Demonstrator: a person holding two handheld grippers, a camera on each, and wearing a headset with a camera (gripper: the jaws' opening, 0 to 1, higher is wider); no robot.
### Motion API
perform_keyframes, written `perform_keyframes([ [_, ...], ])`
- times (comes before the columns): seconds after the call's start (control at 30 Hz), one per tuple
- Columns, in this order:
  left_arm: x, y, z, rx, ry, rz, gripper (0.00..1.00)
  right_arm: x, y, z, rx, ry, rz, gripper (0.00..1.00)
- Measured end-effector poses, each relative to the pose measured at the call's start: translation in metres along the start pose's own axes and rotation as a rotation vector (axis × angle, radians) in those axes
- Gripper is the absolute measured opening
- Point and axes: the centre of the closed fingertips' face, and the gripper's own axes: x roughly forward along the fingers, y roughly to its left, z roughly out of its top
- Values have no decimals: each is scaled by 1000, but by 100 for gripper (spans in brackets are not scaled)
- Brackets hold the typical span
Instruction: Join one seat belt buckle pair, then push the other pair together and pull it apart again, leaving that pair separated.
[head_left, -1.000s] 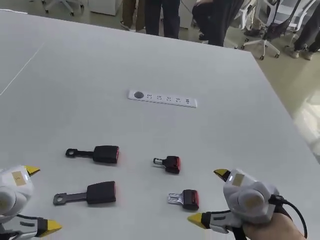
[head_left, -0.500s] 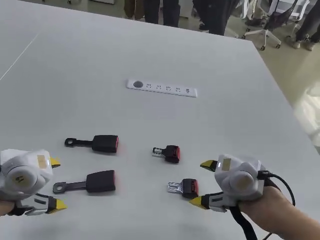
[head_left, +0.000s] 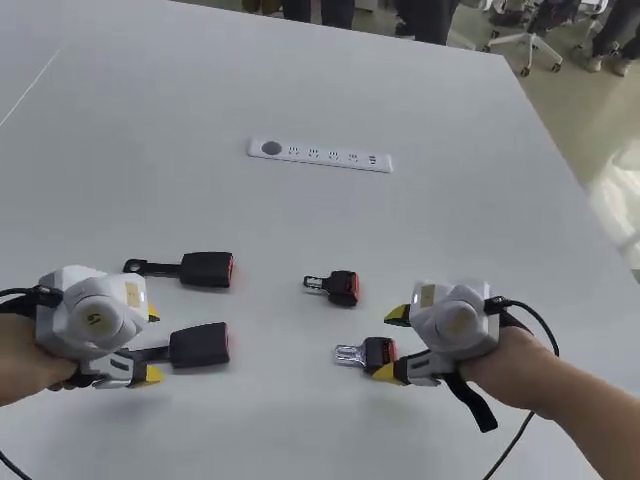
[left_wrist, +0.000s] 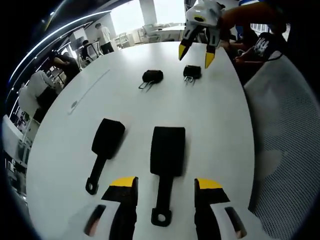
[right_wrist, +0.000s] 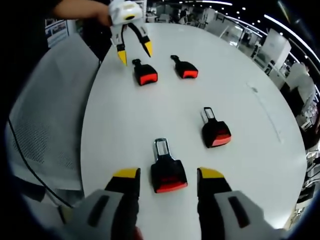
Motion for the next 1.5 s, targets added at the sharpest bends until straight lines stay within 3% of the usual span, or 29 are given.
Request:
perform_keyframes([
  [0.23, 11, -5, 7, 42, 21, -34, 41, 15, 1, -18, -33, 62, 45, 45],
  [0.4, 20, -6, 14, 61, 21, -52, 39, 20, 1, -24, -33, 78, 62, 43],
  [0.6, 30, -6, 13, 101, 36, -71, 35, 26, 1, -32, -34, 96, 77, 39],
  [0.87, 39, -1, 10, 155, 59, -104, 33, 27, 0, -31, -9, 76, 105, 37],
  [1.1, 43, 0, 9, 210, 81, -123, 32, 26, -1, -32, -32, 83, 124, 35],
  [1.5, 45, 1, 7, 208, 84, -144, 32, 28, -1, -31, -43, 108, 123, 35],
])
